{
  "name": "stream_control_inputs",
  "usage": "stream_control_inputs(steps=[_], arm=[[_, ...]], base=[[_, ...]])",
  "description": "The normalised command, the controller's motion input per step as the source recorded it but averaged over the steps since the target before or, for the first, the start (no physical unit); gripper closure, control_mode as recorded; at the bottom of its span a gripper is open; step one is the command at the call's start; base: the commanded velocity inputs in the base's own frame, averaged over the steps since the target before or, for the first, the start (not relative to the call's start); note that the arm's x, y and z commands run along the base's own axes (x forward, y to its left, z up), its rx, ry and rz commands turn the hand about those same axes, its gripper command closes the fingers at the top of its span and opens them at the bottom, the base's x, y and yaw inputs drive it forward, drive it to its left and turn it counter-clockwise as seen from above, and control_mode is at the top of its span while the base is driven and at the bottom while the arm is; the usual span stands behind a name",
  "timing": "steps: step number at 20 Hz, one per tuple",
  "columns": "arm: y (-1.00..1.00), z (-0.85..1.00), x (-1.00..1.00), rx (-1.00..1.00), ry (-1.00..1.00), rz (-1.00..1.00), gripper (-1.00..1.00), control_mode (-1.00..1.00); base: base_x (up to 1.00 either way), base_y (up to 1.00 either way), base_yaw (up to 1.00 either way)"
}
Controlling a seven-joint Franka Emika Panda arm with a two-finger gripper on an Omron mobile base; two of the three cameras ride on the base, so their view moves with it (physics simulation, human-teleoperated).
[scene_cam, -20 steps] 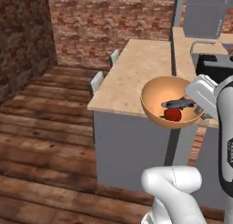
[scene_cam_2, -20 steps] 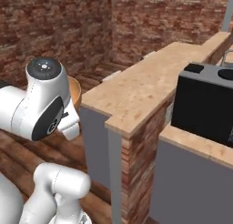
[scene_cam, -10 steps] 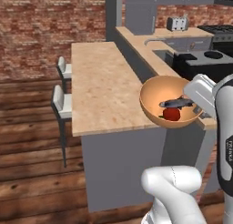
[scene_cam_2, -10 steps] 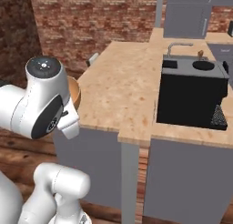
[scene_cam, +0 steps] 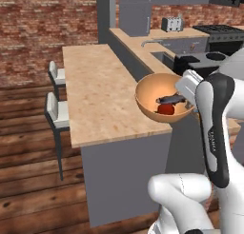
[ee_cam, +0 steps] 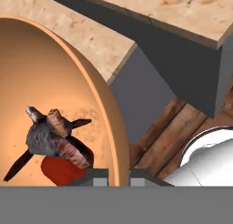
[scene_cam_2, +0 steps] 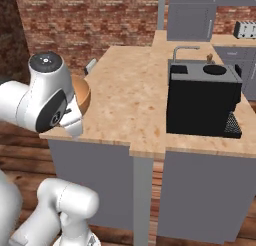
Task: The microwave is finished heating the fish and bell pepper. Take the bowl containing the food and place it on the dining counter.
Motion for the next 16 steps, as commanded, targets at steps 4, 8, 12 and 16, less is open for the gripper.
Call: stream_control_inputs(steps=[4, 8, 12, 16], arm=[[0.66, -0.14, 1.00, 0.00, 0.10, -0.15, 1.00, -1.00], [0.48, -0.39, 1.00, 0.02, 0.20, -0.13, 1.00, -1.00], [0.25, -0.61, 1.00, 0.09, 0.28, -0.13, 1.00, -1.00], [0.08, -0.38, 1.00, 0.03, 0.11, -0.06, 1.00, -1.00]], base=[[0.00, 0.00, 0.00], [0.00, 0.00, 0.00], [0.00, 0.00, 0.00], [0.00, 0.00, 0.00]])
